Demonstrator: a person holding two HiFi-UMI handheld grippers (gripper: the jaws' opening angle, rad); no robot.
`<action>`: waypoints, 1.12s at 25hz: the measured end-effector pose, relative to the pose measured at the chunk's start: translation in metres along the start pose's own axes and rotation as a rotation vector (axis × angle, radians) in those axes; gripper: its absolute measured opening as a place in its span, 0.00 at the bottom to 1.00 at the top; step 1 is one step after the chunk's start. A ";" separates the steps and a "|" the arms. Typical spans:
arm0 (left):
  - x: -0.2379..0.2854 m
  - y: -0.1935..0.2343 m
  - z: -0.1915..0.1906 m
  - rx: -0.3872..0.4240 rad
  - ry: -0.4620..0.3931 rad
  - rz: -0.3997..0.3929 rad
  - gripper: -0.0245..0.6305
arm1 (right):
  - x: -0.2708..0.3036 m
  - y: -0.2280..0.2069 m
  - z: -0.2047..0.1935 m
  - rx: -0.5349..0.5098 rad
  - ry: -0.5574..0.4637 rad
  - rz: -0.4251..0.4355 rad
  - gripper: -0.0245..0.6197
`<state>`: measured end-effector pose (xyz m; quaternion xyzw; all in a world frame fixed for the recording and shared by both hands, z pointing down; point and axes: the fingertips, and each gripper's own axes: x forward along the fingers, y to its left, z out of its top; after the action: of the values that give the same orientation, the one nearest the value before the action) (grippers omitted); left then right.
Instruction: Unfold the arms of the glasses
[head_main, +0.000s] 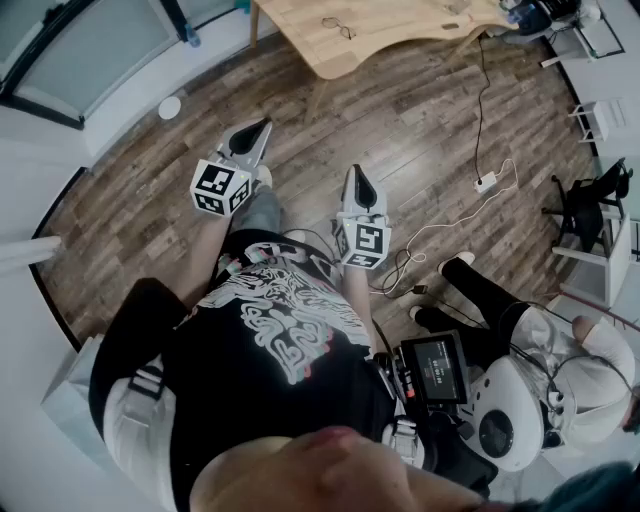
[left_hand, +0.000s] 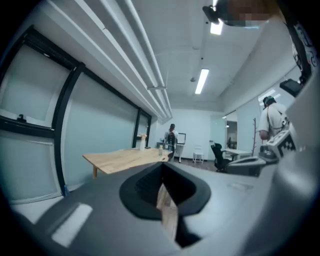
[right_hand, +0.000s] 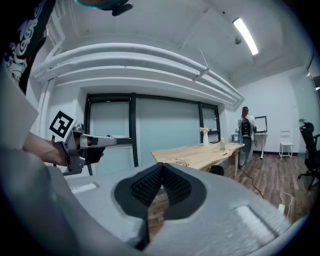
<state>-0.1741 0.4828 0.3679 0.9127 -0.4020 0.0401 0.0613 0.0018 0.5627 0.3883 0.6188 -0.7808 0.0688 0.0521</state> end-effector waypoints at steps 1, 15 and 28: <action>0.000 0.001 0.001 0.003 -0.001 0.003 0.02 | 0.001 0.000 0.000 0.000 0.001 0.000 0.04; 0.000 0.013 0.003 0.000 -0.009 0.018 0.02 | 0.012 0.002 0.000 -0.011 0.004 0.009 0.04; -0.006 0.016 0.012 -0.043 -0.033 0.057 0.02 | 0.009 0.001 0.010 -0.006 -0.030 0.049 0.04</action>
<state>-0.1898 0.4743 0.3570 0.8998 -0.4297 0.0184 0.0730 -0.0013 0.5527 0.3799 0.6003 -0.7966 0.0584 0.0408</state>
